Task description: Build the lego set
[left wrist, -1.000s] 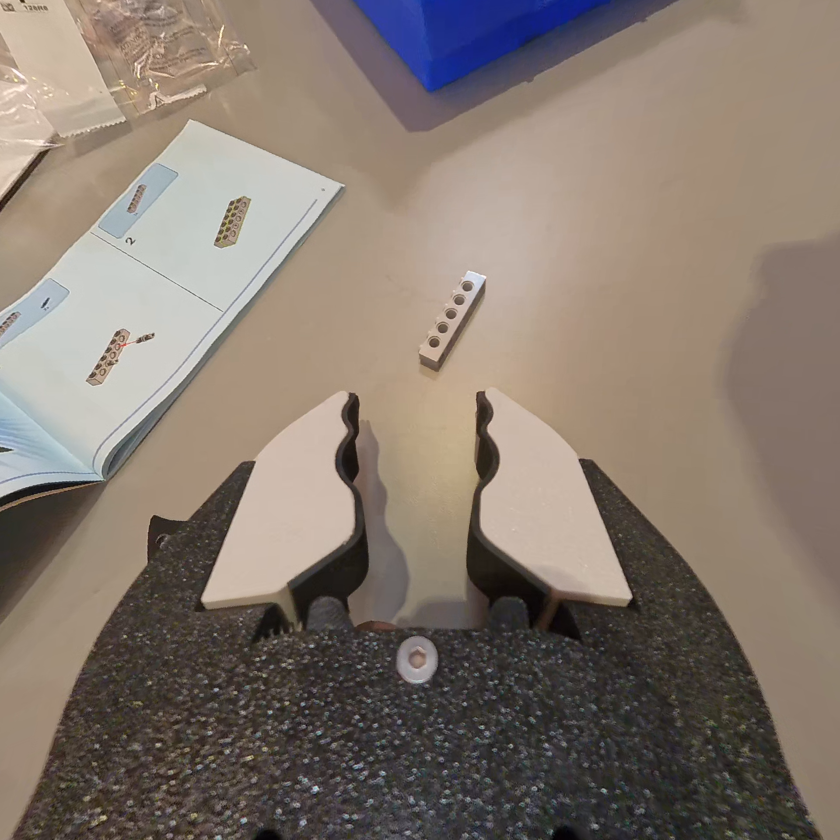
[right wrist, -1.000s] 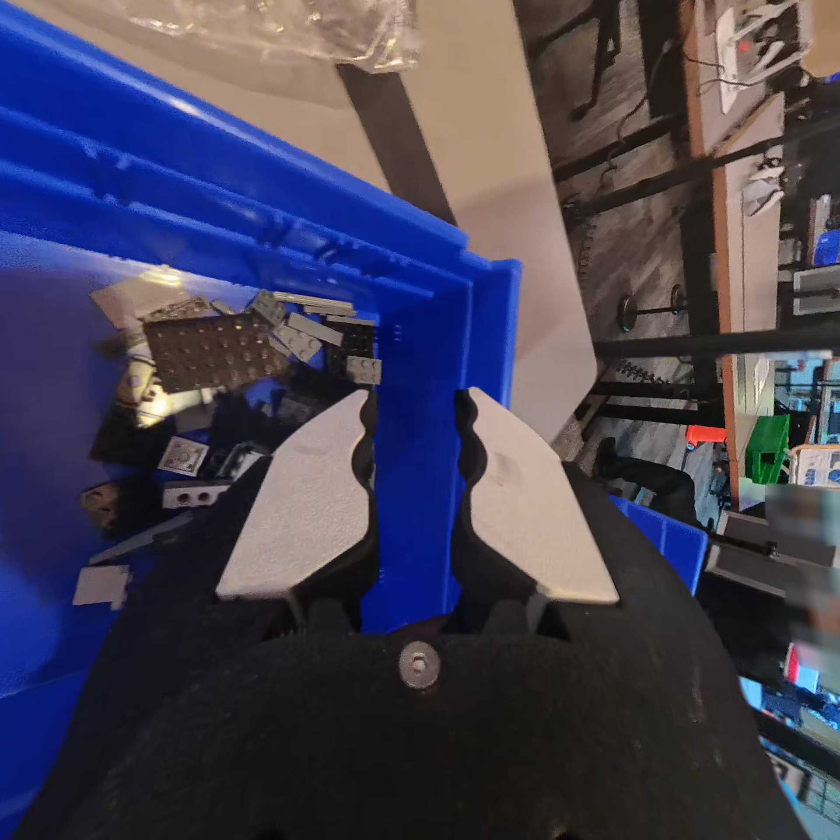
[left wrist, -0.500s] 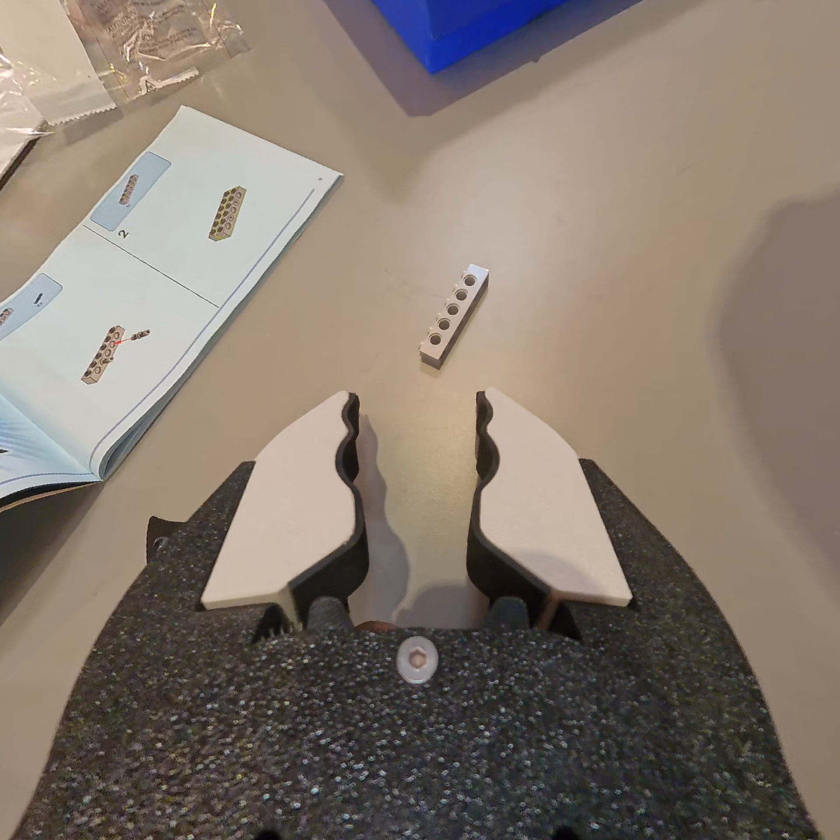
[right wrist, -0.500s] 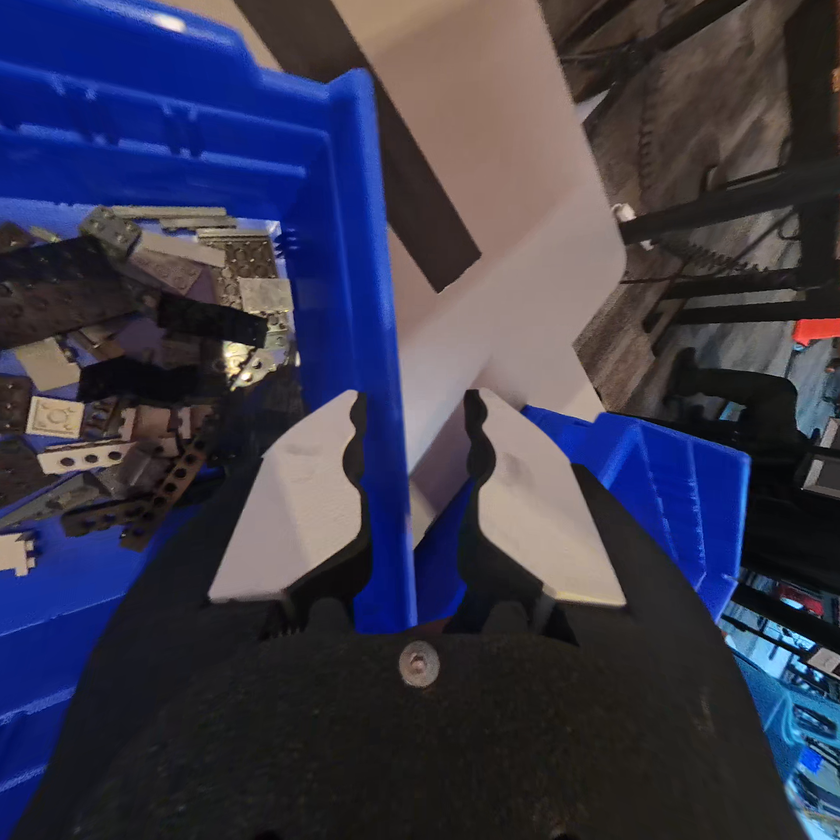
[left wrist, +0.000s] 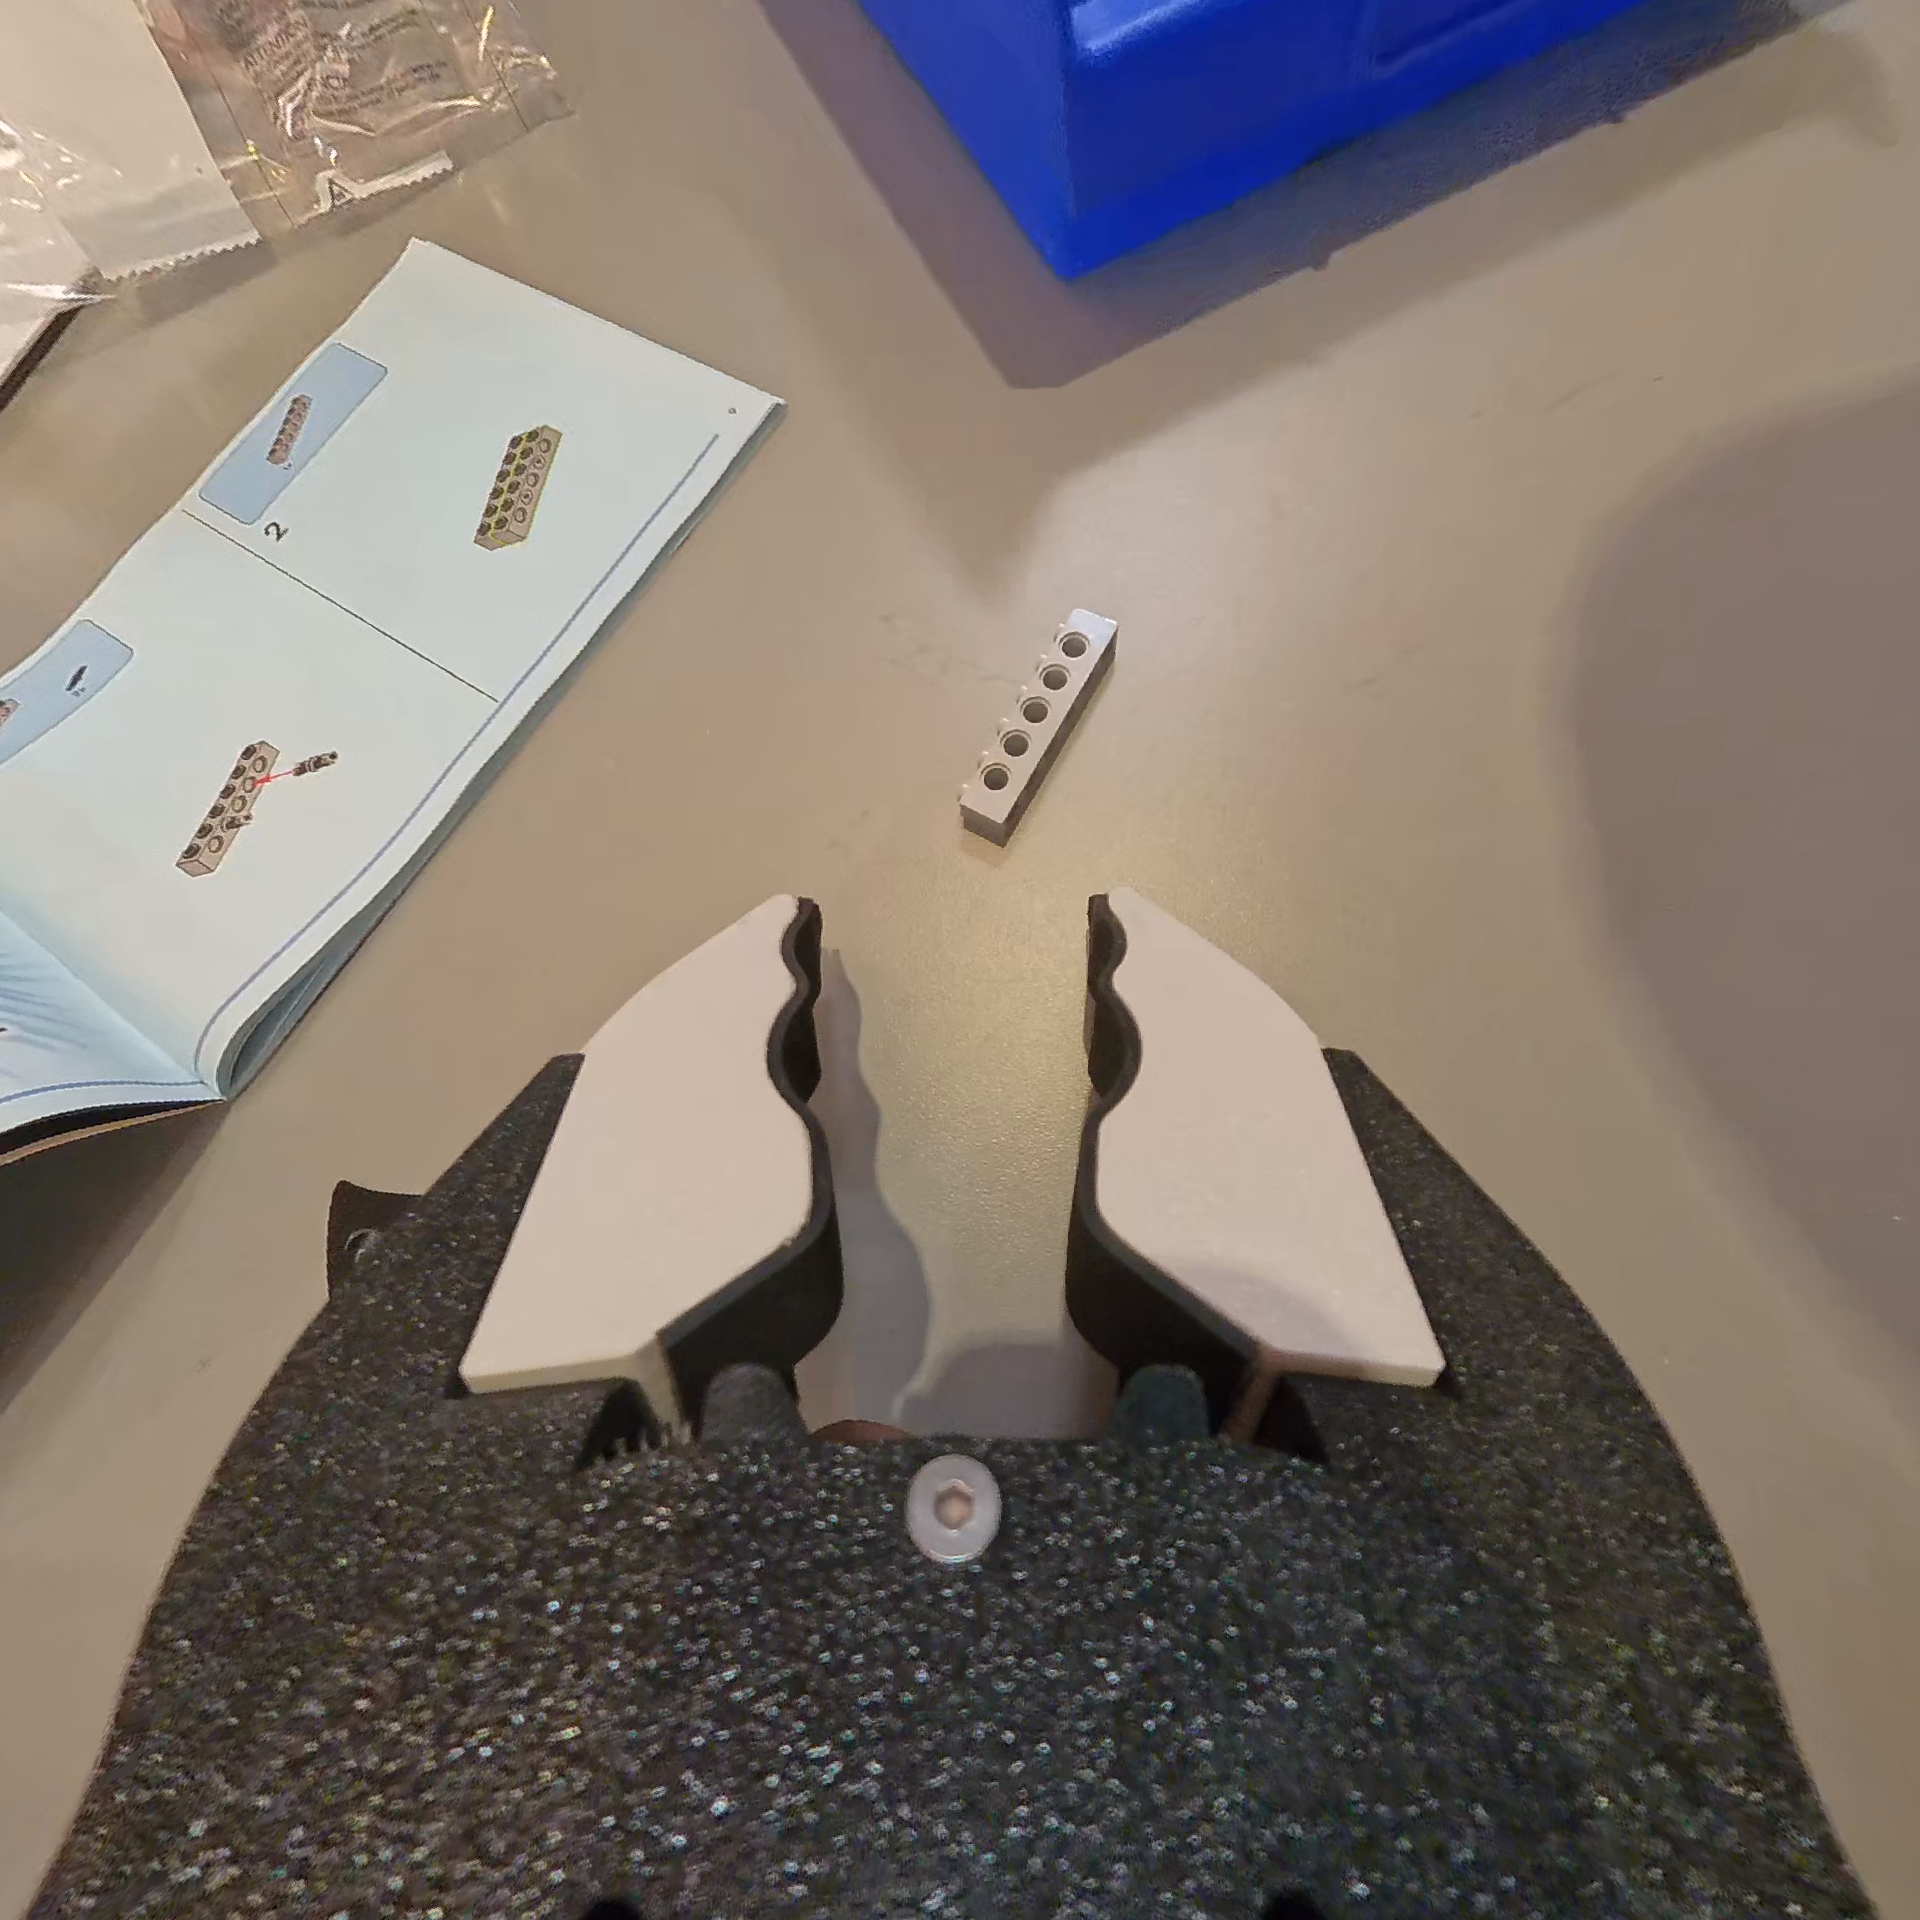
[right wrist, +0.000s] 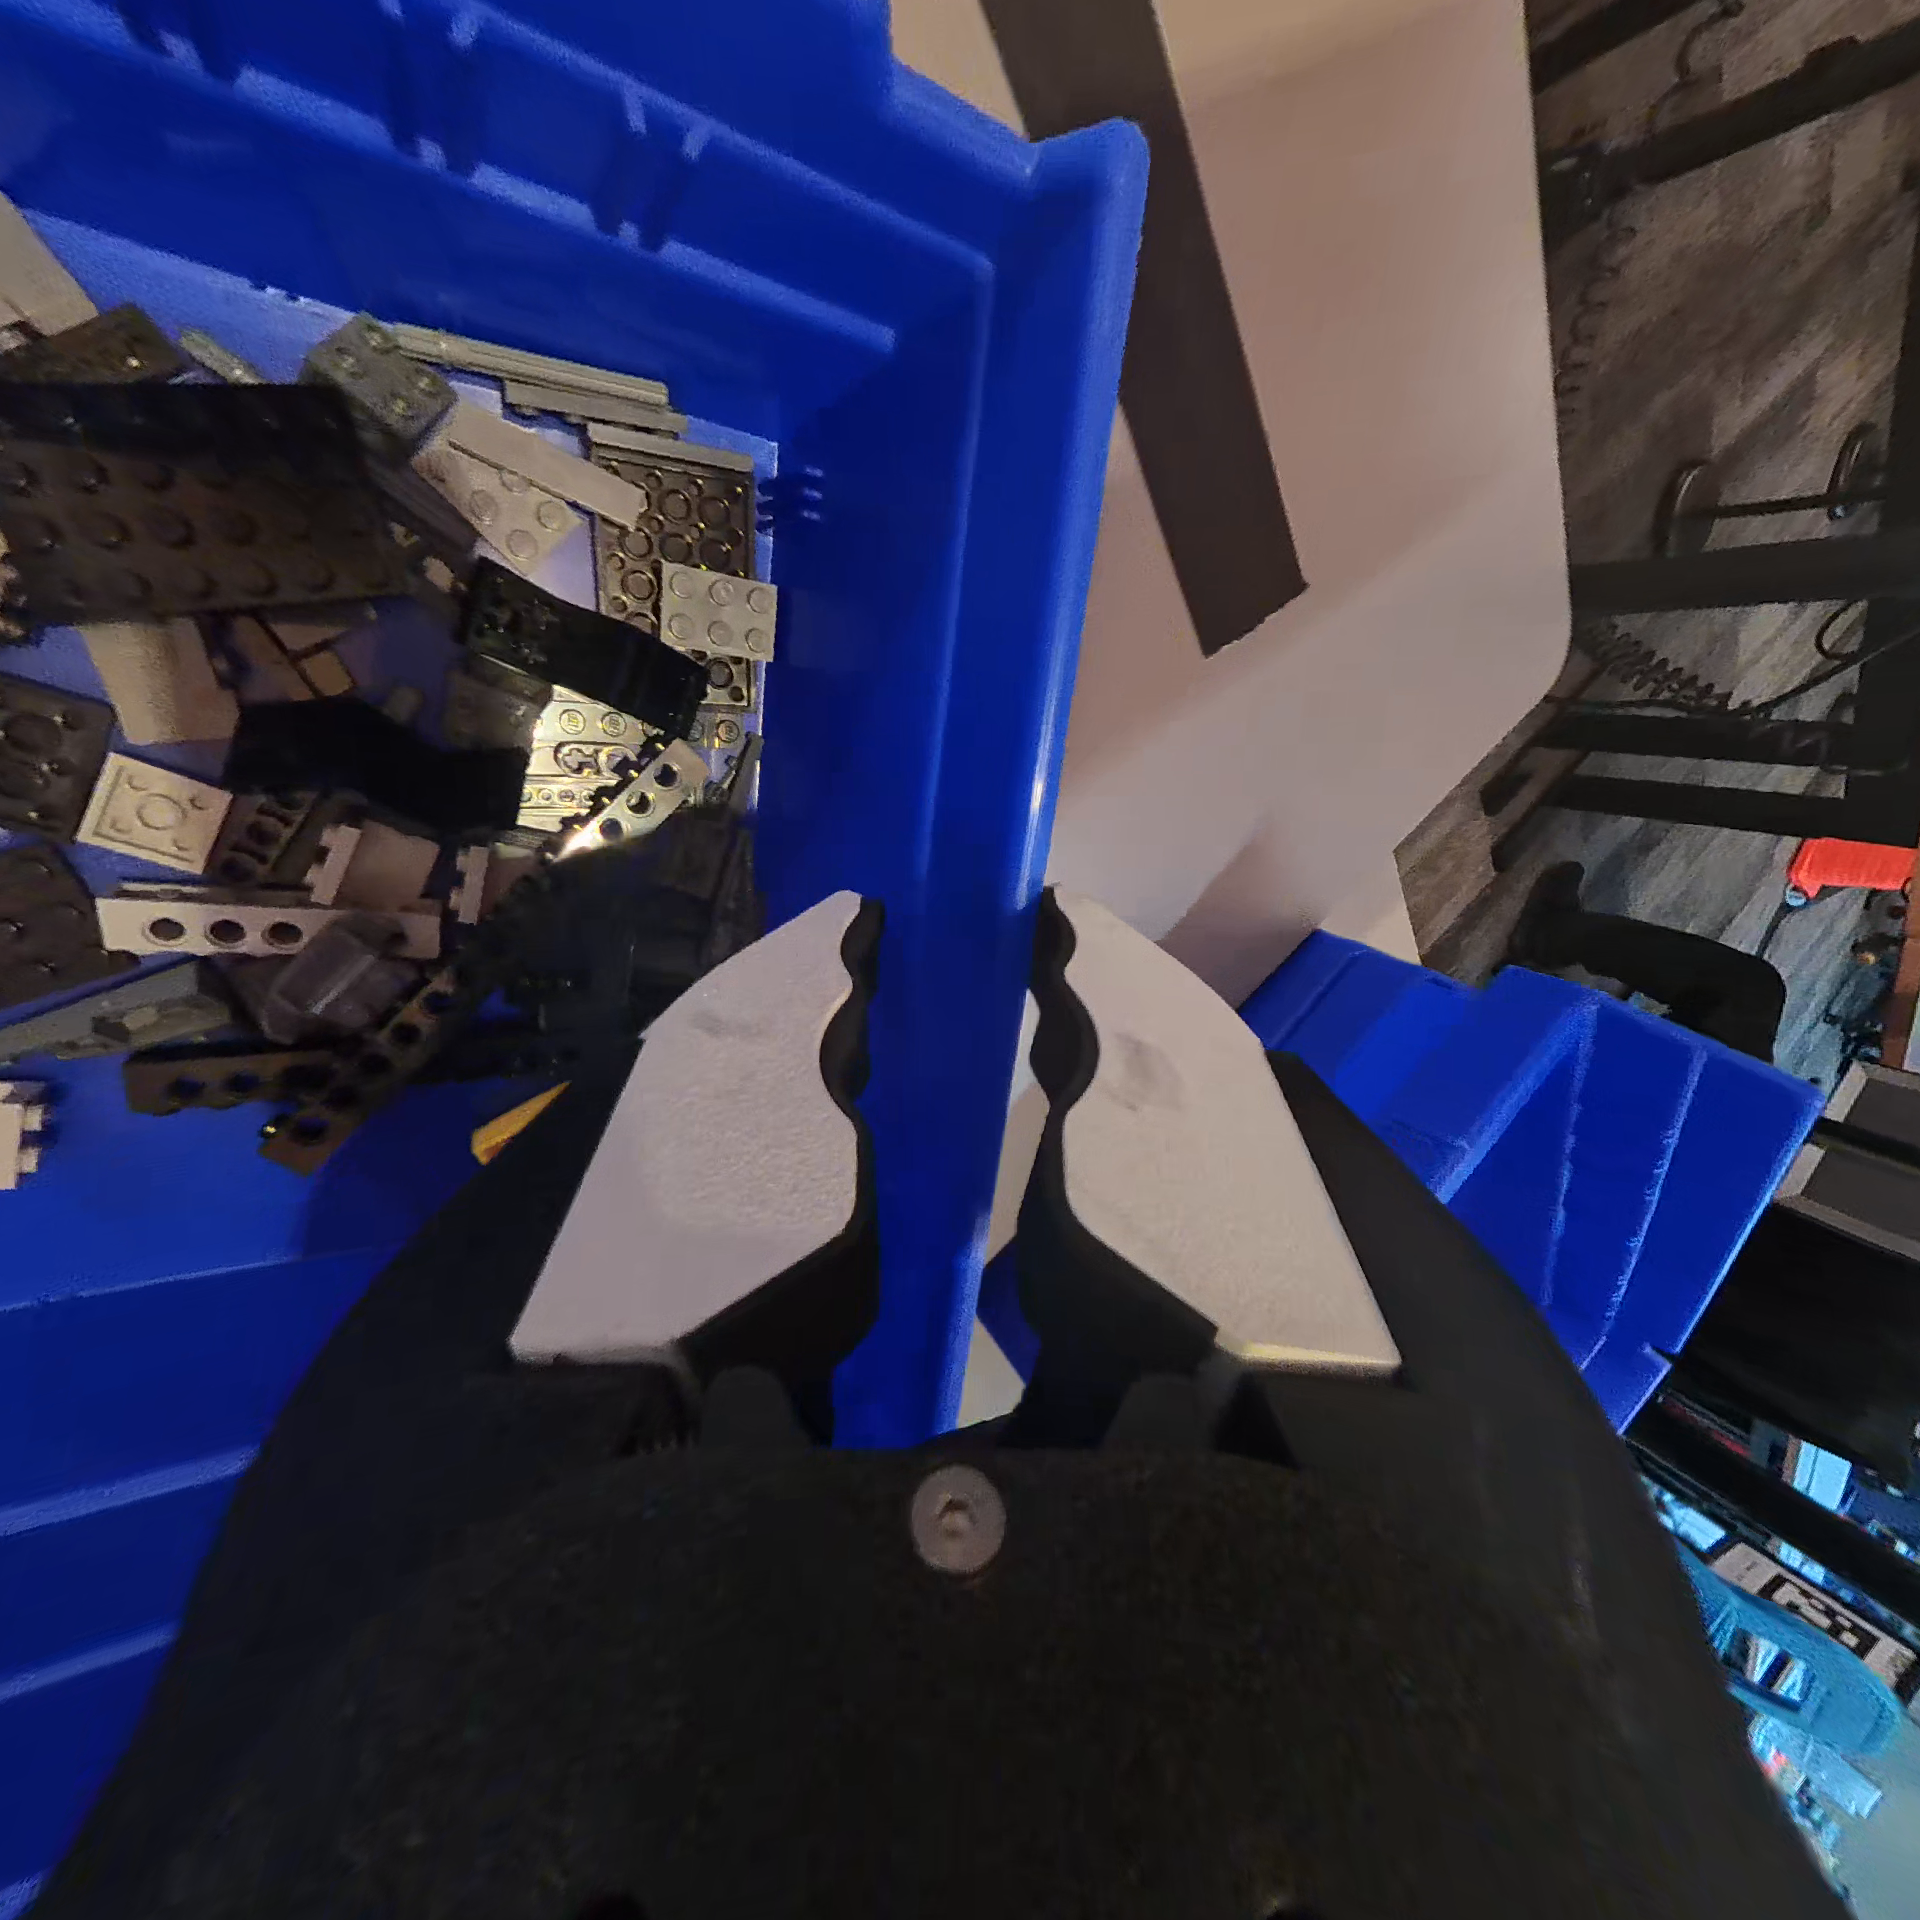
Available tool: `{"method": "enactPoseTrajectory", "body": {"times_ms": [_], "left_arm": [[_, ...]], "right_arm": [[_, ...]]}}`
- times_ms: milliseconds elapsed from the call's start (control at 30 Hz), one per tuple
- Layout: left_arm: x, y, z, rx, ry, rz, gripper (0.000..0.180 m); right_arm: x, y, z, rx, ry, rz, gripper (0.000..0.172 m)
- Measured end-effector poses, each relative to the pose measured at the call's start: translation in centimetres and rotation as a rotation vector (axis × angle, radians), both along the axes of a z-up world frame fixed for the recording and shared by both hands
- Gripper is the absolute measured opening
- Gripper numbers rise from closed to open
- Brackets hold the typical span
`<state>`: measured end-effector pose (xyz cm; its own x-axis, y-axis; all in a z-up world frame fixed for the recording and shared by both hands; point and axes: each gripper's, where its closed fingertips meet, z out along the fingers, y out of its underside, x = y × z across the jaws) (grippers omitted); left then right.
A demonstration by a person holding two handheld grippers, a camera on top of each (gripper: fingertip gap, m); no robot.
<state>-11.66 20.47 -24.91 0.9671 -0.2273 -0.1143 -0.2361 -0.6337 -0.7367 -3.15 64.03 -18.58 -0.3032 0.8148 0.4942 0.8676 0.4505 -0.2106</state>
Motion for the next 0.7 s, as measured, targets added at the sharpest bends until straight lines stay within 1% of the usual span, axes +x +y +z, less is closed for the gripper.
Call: {"method": "enactPoseTrajectory", "body": {"times_ms": [233, 400, 700], "left_arm": [[0.0, 0.0, 0.0, 0.0, -0.003, 0.0, 0.05], [0.1, 0.0, 0.0, 0.0, 0.005, -0.005, 0.05], [0.1, 0.0, 0.2, 0.017, 0.005, -0.008, 0.05]], "right_arm": [[2.4, -4.2, -0.1, -0.04, 0.008, 0.058, 0.028], [3.5, -6.5, -0.1, -0.058, -0.001, 0.098, 0.027], [3.2, -9.3, -0.1, -0.08, -0.011, 0.157, 0.026]]}}
